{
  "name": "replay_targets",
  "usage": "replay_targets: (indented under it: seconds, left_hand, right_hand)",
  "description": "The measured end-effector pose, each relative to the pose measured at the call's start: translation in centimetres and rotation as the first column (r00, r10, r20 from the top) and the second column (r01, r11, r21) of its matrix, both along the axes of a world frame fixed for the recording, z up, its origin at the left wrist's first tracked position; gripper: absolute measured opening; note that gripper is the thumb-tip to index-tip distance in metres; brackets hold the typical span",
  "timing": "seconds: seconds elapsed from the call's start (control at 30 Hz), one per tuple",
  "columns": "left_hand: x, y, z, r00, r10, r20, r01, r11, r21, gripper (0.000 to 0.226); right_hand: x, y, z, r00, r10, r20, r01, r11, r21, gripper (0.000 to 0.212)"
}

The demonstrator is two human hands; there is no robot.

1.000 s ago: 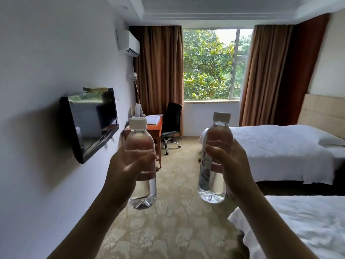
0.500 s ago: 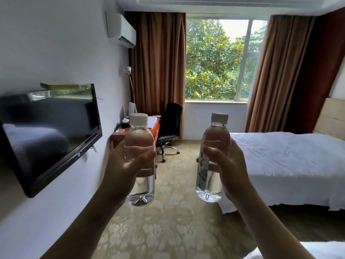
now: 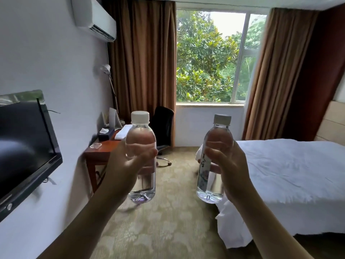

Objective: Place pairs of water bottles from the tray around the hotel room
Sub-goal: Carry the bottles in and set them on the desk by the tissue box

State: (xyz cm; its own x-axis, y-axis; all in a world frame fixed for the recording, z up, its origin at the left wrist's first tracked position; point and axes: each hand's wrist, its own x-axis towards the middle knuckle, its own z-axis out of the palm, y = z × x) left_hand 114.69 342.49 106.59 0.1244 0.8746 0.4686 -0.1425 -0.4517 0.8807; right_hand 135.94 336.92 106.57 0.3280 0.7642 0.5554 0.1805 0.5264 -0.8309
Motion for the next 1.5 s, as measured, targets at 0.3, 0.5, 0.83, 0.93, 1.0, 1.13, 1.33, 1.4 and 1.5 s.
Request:
replay_targets:
  seconds: [0.3, 0.5, 0.83, 0.93, 1.0, 1.13, 1.33, 1.4, 1.5]
  left_hand:
    - [11.2, 21.6, -3.0, 0.998, 0.053, -0.027, -0.053, 0.998, -0.017, 0.062]
    - [15.4, 35.0, -2.8, 0.992, 0.128, -0.017, -0.128, 0.991, -0.024, 0.048]
    - [19.0, 60.6, -4.7, 0.985, 0.169, -0.031, -0.17, 0.985, -0.028, 0.047]
    - [20.0, 69.2, -4.0, 0.982, 0.184, -0.031, -0.185, 0.982, -0.025, 0.044]
    - [20.7, 74.6, -3.6, 0.978, 0.206, -0.014, -0.206, 0.978, -0.023, 0.044]
    - [22.2, 83.6, -3.2, 0.978, 0.21, -0.01, -0.21, 0.977, -0.032, 0.045]
    - [24.1, 95.1, -4.5, 0.972, 0.23, -0.049, -0.232, 0.972, -0.037, 0.037]
    - [24.8, 98.8, -5.4, 0.961, 0.274, -0.044, -0.276, 0.96, -0.044, 0.041]
    - [25.3, 103.8, -6.8, 0.923, 0.385, -0.014, -0.385, 0.92, -0.077, 0.048]
  right_hand:
    - [11.9, 23.4, -1.9, 0.996, 0.085, -0.002, -0.085, 0.996, 0.035, 0.02]
    - [16.8, 38.8, -1.3, 0.992, 0.127, 0.008, -0.127, 0.992, 0.009, 0.029]
    - [20.6, 65.4, -4.0, 0.985, 0.166, -0.054, -0.166, 0.986, -0.008, 0.036]
    - [21.1, 73.8, -3.3, 0.982, 0.181, -0.046, -0.183, 0.983, -0.026, 0.035]
    - [21.5, 79.0, -2.5, 0.978, 0.207, -0.028, -0.208, 0.978, -0.027, 0.033]
    - [22.6, 88.0, -1.8, 0.977, 0.212, -0.01, -0.213, 0.977, -0.026, 0.035]
    - [24.5, 101.4, -3.9, 0.97, 0.243, -0.022, -0.244, 0.967, -0.079, 0.037]
    - [24.8, 106.5, -4.9, 0.959, 0.283, -0.033, -0.284, 0.955, -0.087, 0.036]
    - [24.2, 114.4, -6.1, 0.926, 0.375, -0.048, -0.377, 0.922, -0.081, 0.034]
